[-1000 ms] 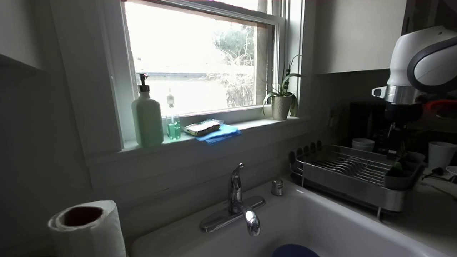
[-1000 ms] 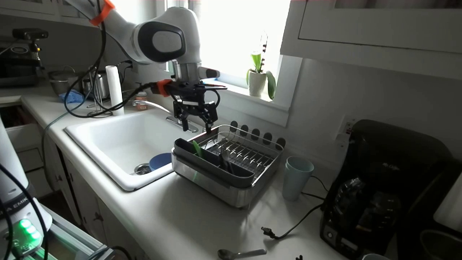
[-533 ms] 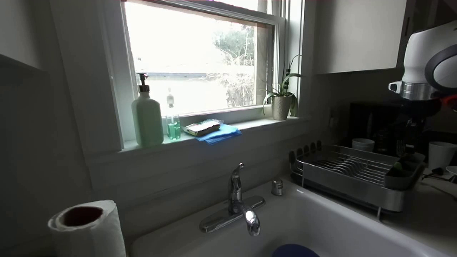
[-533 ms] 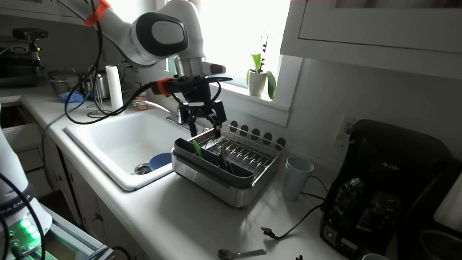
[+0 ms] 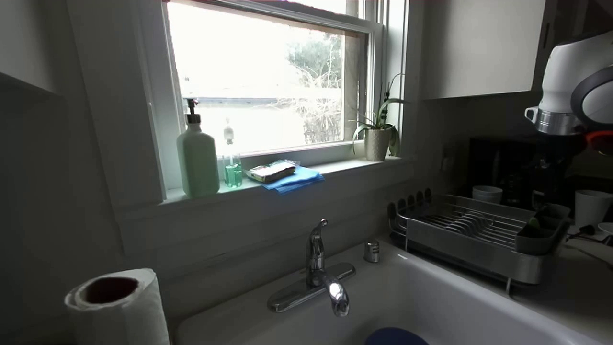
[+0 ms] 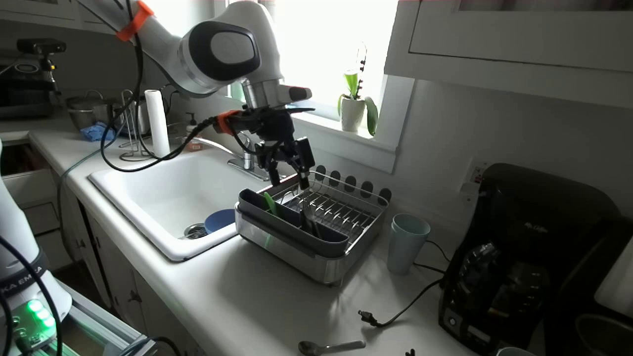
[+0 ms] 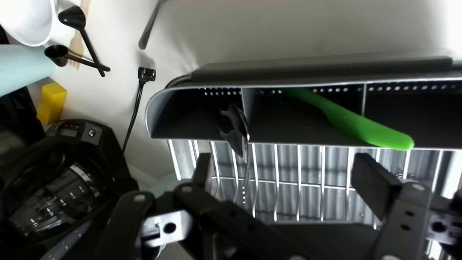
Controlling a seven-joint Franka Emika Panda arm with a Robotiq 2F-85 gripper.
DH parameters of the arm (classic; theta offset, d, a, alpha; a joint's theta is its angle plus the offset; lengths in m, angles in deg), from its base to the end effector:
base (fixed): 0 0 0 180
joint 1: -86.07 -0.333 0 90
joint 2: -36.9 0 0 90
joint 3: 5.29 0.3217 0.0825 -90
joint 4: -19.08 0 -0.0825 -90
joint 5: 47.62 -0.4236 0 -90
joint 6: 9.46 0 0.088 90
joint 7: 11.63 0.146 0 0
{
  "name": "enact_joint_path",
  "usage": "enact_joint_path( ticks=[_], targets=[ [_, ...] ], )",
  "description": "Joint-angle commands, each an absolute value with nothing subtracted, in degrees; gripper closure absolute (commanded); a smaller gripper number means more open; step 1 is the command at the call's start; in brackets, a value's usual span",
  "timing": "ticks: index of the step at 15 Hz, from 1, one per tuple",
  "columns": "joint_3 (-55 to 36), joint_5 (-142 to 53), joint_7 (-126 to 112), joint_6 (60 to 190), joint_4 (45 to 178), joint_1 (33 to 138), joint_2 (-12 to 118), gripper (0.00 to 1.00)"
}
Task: Remove the blue bowl from the dishes drying rack and place it in the sink, pick up a fork from the dishes drying rack and place it in the blue bowl and pick up a spoon from the dishes drying rack and put it in the blue bowl that is inside the sink
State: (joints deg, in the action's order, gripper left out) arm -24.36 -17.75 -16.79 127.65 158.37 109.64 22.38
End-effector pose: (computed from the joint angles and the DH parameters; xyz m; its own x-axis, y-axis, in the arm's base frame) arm 0.3686 -0.3595 0.3629 0.9532 -0.2772 0.1204 -0.3020 -0.8887 0.3451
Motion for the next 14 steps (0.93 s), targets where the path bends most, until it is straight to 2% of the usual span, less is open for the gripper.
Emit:
enact_joint_path(
  ticks=[1, 3, 4, 6, 14],
  targets=[
    [-24.88, -14.97, -13.90, 134.25, 158.45, 111.23, 24.45, 0.00],
    [-24.86, -14.33, -12.98, 136.39, 158.26, 111.90, 25.52, 0.01],
    [-24.98, -14.34, -12.91, 137.30, 158.29, 112.09, 26.02, 0.04],
    [-25.13, -14.64, -13.01, 138.26, 158.26, 112.29, 26.93, 0.31],
    [-25.51, -14.25, -12.64, 139.99, 158.01, 112.67, 28.63, 0.88]
  ],
)
